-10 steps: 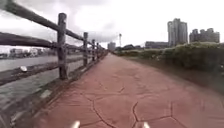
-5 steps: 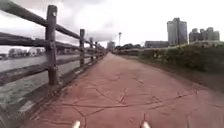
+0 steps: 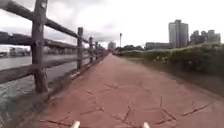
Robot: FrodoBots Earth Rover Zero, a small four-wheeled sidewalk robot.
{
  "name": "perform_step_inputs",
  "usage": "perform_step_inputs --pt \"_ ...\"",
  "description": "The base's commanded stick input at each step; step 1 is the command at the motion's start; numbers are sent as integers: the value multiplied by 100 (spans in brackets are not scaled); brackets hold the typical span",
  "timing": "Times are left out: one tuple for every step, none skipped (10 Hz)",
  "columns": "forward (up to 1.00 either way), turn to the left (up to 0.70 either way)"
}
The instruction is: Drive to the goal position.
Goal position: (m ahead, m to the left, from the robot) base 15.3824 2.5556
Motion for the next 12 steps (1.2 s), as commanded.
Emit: perform_step_inputs --pt "70 0" --pt "70 0" --pt "70 0" --pt "70 0" --pt "70 0" --pt "70 0" --pt "70 0" --pt "70 0" --pt "70 0" --pt "70 0" --pt "70 0" --pt "70 0"
